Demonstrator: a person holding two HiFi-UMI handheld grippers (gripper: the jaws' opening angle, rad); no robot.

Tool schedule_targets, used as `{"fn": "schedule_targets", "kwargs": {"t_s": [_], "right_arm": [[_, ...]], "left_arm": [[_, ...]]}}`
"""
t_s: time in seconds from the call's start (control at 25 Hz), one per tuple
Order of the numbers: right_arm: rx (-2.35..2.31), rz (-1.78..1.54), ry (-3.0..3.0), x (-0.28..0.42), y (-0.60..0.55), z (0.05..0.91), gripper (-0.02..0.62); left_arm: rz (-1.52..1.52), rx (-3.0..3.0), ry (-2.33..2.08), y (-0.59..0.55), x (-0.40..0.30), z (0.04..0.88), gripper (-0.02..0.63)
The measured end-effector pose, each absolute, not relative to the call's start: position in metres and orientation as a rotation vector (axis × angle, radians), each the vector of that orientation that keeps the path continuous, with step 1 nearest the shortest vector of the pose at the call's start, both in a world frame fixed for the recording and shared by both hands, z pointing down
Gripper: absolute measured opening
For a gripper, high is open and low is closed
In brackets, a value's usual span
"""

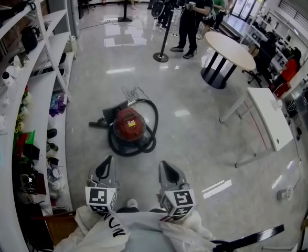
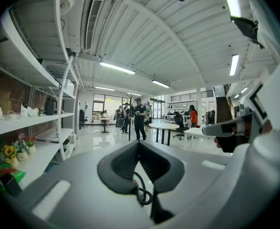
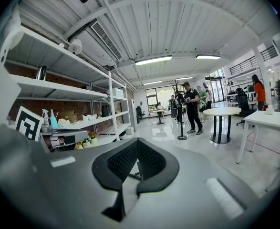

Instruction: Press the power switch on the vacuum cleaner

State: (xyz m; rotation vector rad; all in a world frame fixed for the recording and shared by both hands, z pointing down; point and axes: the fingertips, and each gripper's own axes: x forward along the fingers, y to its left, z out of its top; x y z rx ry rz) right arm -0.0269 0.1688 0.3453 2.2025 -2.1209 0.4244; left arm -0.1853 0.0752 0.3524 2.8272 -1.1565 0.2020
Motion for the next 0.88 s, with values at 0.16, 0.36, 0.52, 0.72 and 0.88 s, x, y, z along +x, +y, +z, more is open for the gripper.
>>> {"fn": "schedule_targets", "kwargs": {"t_s": [0.16,0.36,0.52,0.72,0.88], "right_arm": [[2.215,0.441,-2.099,-0.024,0.169,0.347,0.000],[2.235,0.430,-2.081,-0.021,0.166,0.346,0.000],[2.244,0.444,-2.072,-0.016,0.162,0.348,0.000],[2.238,0.457,-2.080,-0.012,0.149,0.349,0.000],[2.210,0.464,-2.107,-0.008,0.134,0.353,0.000]], "left_arm": [[0.202,2.827,-1.137,0.074,-0.183,0.354,0.000],[0.199,2.838,-1.110,0.070,-0.180,0.355,0.000],[0.187,2.839,-1.114,0.066,-0.179,0.354,0.000],[0.165,2.811,-1.128,0.053,-0.180,0.355,0.000],[0.169,2.798,-1.152,0.043,-0.175,0.357,0.000]]}}
